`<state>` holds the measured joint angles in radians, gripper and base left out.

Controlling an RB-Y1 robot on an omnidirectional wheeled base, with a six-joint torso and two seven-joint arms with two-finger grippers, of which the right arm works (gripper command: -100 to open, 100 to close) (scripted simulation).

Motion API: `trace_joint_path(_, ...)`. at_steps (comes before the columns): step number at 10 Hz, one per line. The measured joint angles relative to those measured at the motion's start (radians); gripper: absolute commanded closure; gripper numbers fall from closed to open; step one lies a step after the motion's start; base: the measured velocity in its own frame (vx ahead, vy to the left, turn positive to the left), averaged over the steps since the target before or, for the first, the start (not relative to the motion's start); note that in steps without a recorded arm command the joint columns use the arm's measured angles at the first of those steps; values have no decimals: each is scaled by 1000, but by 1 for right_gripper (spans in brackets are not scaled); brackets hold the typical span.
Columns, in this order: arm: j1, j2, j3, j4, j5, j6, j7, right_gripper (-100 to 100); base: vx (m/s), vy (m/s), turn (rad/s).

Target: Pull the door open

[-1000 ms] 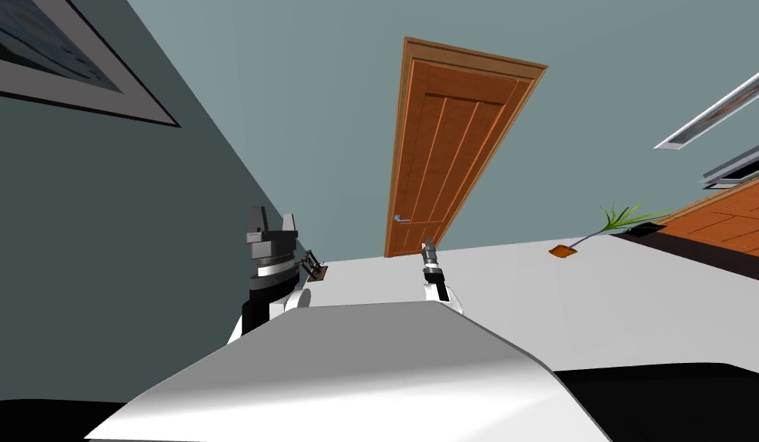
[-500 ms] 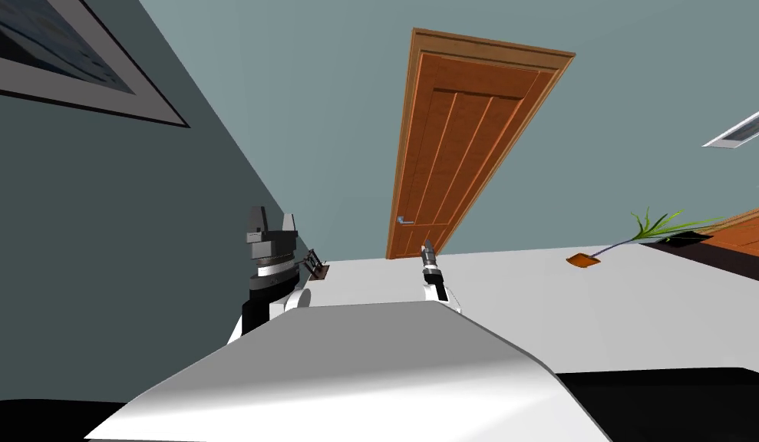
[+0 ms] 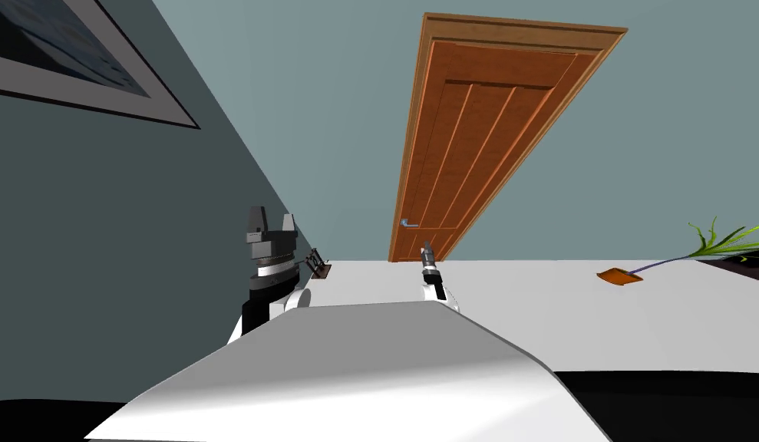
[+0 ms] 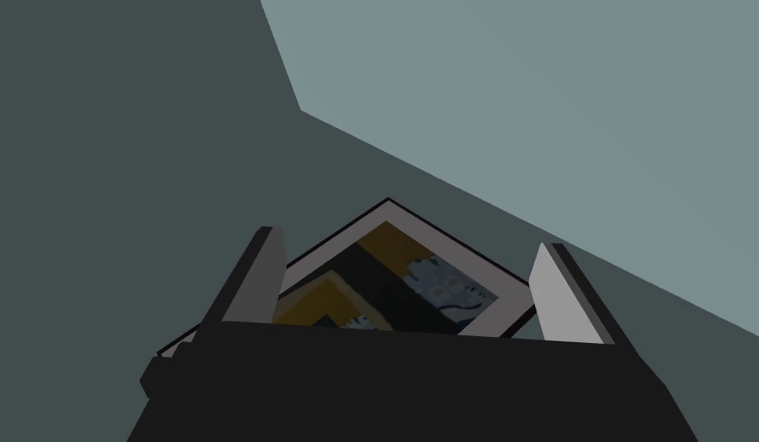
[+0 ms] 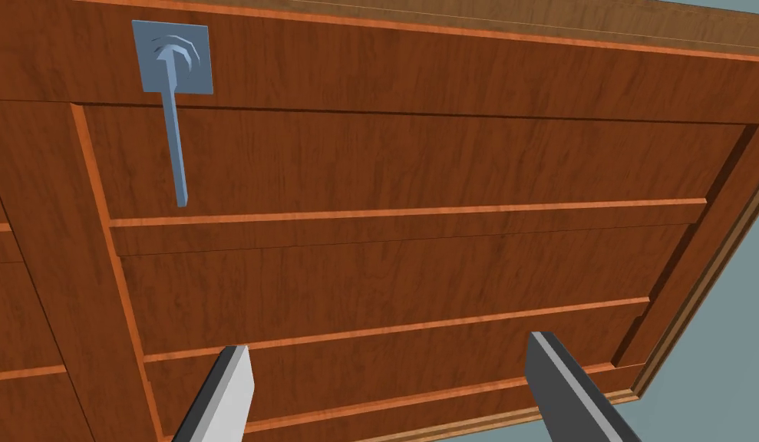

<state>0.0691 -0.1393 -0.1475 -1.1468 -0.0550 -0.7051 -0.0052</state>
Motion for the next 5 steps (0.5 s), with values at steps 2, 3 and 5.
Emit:
trace_joint_path(2, -22, -3, -4, 58, -8, -11, -2, -100, 68, -51, 129)
trace_joint_path(3, -35, -6, -6, 86, -13, -15, -4, -100, 72, -61, 151)
trace_joint_path(5, -50, -13, -10, 124, -21, -19, -11, -100, 44, -35, 52)
